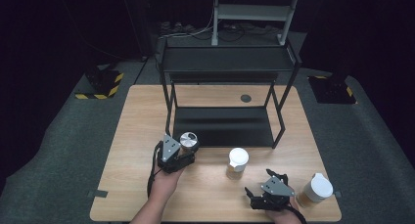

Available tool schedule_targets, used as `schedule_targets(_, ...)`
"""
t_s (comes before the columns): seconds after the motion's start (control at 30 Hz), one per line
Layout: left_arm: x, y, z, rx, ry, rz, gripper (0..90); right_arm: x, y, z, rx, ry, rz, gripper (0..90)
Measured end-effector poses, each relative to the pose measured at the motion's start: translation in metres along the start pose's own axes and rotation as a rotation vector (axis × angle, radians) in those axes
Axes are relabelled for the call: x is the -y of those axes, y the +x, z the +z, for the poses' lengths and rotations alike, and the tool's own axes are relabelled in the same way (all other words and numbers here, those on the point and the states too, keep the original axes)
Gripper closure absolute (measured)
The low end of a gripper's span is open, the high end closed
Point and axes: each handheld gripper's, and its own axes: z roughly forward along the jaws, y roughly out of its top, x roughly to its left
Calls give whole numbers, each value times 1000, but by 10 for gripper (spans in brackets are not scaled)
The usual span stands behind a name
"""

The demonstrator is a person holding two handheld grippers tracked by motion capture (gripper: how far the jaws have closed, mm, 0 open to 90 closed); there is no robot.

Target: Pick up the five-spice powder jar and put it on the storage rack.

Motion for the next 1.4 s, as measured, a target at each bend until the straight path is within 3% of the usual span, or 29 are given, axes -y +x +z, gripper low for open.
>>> schedule_targets(1.4, -19, 4, 51, -29, 29, -34, 345, 0, 0, 0, -1, 0, 0, 8)
